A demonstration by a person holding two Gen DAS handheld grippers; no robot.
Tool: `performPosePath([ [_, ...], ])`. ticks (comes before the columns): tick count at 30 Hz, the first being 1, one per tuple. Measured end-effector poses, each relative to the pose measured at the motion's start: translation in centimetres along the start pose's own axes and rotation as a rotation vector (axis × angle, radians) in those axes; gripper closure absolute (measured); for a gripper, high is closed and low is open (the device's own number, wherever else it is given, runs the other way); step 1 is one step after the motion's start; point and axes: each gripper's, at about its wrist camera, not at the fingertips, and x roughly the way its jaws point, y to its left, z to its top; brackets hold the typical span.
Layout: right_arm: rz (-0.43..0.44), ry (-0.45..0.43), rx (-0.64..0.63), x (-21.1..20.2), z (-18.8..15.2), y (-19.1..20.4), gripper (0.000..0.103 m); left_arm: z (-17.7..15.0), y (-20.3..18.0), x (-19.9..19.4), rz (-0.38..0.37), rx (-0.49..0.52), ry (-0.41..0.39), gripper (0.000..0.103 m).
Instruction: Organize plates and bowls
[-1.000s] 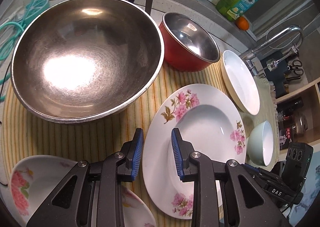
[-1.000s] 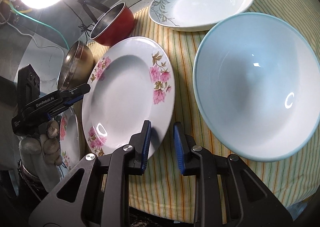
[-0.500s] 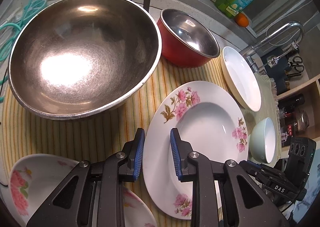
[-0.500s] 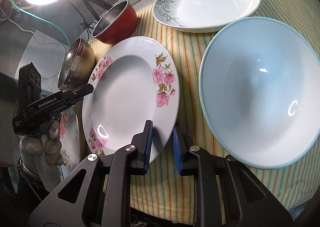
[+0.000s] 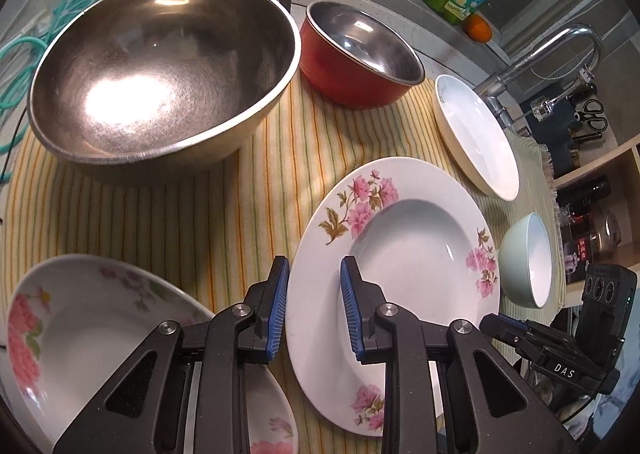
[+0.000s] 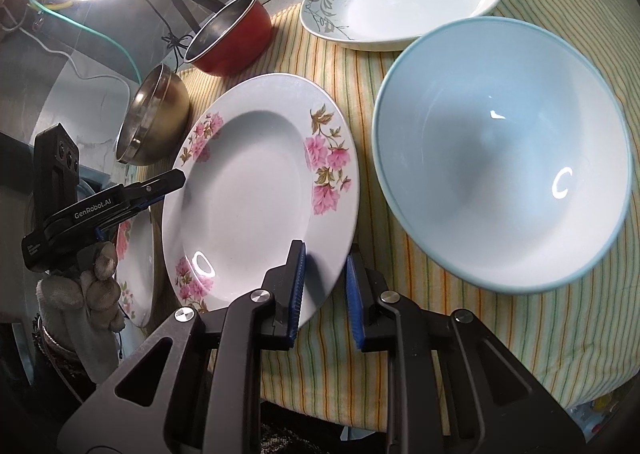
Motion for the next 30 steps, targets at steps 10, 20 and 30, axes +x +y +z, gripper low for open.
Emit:
performPosePath([
  [10,-0.006,0.009,-0.011,0.2,-0.5,0.3,0.083,-1.9,-0.7,-0.2,0.009,0.003,-0.003,0.079],
  [20,-0.005,0.022,-0.022,0.7,-1.3,0.6,0.082,-2.9,-1.0,-0.5,0.012,0.009,-0.002,0.079],
  [30,-0.002,0.033,-0.033,0.8,-2.1,0.5,0.081,-3.7,-1.5,-0.6,0.015,0.016,0.000,0.079],
])
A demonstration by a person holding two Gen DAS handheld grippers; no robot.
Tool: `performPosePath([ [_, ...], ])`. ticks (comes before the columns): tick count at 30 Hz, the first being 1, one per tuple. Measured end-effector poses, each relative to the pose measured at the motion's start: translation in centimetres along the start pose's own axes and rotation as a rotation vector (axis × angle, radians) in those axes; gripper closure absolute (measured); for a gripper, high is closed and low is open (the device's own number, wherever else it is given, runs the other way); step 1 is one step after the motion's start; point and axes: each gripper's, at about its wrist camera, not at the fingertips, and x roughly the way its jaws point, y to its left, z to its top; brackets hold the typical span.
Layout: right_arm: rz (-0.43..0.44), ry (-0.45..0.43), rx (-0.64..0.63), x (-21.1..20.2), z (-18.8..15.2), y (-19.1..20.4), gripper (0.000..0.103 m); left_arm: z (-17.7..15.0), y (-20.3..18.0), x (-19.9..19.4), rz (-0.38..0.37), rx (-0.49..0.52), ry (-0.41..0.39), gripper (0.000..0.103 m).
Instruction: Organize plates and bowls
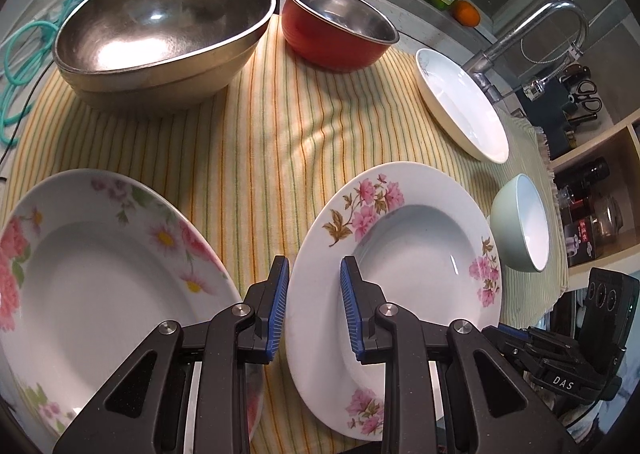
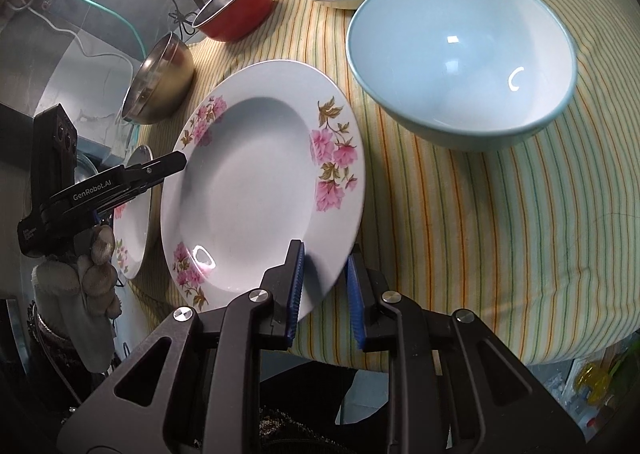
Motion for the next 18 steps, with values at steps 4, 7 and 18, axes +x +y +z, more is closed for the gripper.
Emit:
performPosePath([
  [4,0.002,0.006,-0.004,-0.02,-0.18,0.01,0.081,-0.33,-0.15,-0.08,-0.001,0.000,-0.001,0.079],
  [7,0.003,0.007,-0.007,-0.02,-0.22,0.00,0.081,-0.39,-0.15,-0.10,-0.001,0.001,-0.002,0.079],
  [18,0.007,0.011,-0.009,-0.03,-0.66,-0.04,0.081,-0.88,-0.17,-0.31,-0.001,0.003,0.000,0.079],
])
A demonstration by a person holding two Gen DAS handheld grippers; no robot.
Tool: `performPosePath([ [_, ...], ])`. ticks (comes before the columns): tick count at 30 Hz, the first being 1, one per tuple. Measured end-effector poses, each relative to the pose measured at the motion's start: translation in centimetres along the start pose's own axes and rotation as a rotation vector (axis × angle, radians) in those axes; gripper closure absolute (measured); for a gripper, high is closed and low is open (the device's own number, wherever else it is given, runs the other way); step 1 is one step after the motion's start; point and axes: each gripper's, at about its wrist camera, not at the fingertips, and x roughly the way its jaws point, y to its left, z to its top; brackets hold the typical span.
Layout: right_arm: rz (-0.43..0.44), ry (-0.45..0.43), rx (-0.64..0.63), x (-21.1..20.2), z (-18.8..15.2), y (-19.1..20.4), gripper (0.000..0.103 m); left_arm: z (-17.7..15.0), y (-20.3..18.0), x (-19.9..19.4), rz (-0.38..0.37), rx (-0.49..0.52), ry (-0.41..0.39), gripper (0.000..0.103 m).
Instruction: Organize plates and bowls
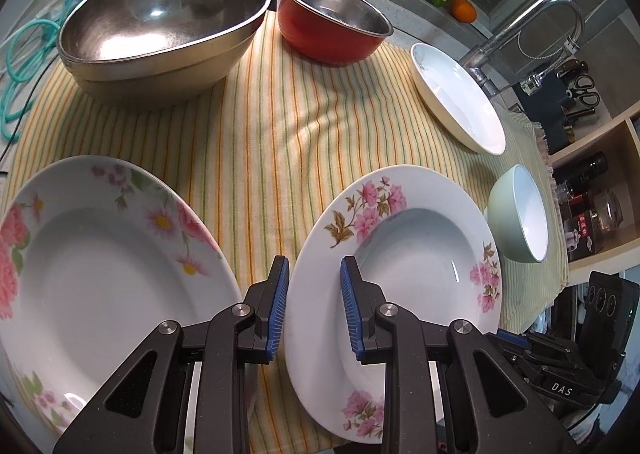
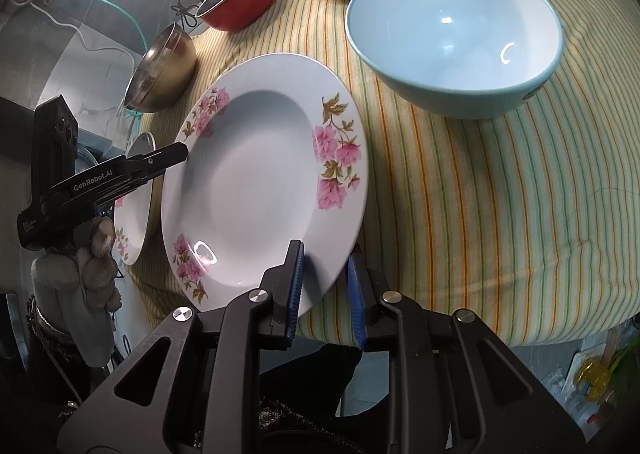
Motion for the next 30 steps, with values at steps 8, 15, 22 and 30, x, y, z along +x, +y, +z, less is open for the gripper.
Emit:
performPosePath([
  [8,-0.008,0.002,-0.009,0.0,0.0,0.0,0.079,-0.2,0.0,-0.1,-0.003,-0.004,-0.002,0.079],
  [15,-0.062,-0.014,-0.044,-0.7,-0.1,0.6,0.076,-0.4,0.1,-0.5,-0.016,-0.007,-0.001,0.079],
  [22,-0.090,-0.089,-0.080,-2.8,0.1,1.5,0.059,-0.2,0.3,-2.4,-0.013,0.006,-0.055,0.066],
  [30,-0.066,-0.183,-0.164,-4.7,1.4,4.7,0.038,-0.4,1.7,-5.4,-0.003,-0.020,-0.131,0.057],
])
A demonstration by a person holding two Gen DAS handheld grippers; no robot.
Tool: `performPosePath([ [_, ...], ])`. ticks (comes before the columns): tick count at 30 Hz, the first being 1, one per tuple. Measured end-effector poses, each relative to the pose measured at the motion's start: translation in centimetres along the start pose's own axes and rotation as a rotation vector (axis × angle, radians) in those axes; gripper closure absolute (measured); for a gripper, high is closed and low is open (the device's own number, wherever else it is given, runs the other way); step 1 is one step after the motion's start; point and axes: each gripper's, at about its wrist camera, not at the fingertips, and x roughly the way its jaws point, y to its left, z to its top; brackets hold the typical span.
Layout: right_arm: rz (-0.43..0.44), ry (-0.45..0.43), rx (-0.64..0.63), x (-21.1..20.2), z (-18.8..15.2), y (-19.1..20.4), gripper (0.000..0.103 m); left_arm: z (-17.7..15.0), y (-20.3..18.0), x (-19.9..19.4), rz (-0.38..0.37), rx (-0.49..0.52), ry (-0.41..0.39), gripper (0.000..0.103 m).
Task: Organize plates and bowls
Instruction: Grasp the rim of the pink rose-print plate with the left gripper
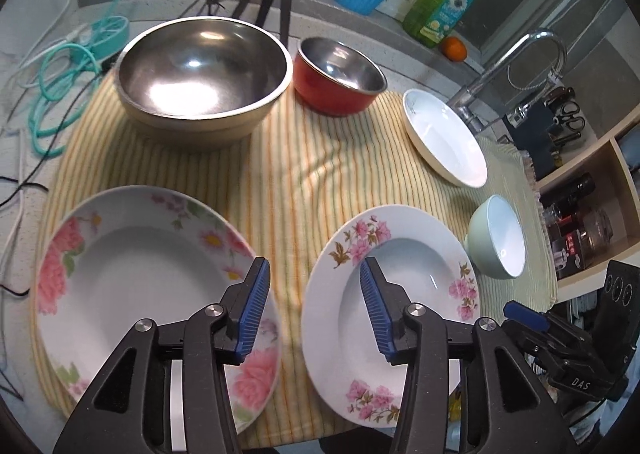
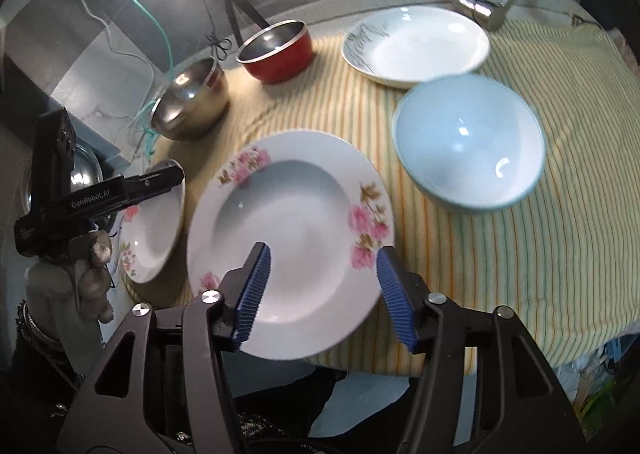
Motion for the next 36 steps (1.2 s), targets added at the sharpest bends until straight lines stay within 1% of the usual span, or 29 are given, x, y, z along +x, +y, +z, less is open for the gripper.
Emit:
performPosePath([
  [3,0.022,-0.003,-0.024,0.5,0.7,1.1,0.037,-0.3,1.1,-1.3,0.016,-0.029,-0.032,0.057],
  [6,0.041,0.003,-0.056,1.3,1.2,2.4,0.037,-0.8,2.5,-2.8,0.050,-0.053,-0.063,0.057],
  [14,0.102,0.026,-0.162,3.6,2.6,6.7,0.037,-2.4,6.8,-5.8,0.127,-0.166,-0.127,0.057],
  [21,0.156,0.069,-0.228,6.1,3.6,9.8,0.038,-4.3,10.2,-7.2,0.172,-0.261,-0.155,0.057],
  [25,0.169,0.102,-0.254,7.9,4.0,11.1,0.050,-5.2,11.5,-7.5,0.192,-0.297,-0.163,0.057],
  [27,0.179,0.120,-0.267,8.8,4.2,11.9,0.053,-5.4,12.1,-7.4,0.200,-0.312,-0.163,0.057],
  [29,0.184,0.135,-0.286,9.6,4.3,12.7,0.057,-5.7,12.7,-7.4,0.207,-0.329,-0.162,0.057],
  [31,0.183,0.153,-0.303,10.5,4.4,13.3,0.062,-5.9,13.4,-7.1,0.199,-0.352,-0.155,0.058],
  [32,0.184,0.162,-0.308,11.0,4.4,13.6,0.063,-6.0,13.7,-6.9,0.195,-0.356,-0.151,0.060],
  [34,0.184,0.185,-0.309,11.9,4.5,13.9,0.067,-6.1,14.1,-6.7,0.194,-0.367,-0.145,0.060],
  [36,0.182,0.206,-0.309,12.7,4.6,14.2,0.072,-6.2,14.6,-6.3,0.180,-0.383,-0.135,0.065],
])
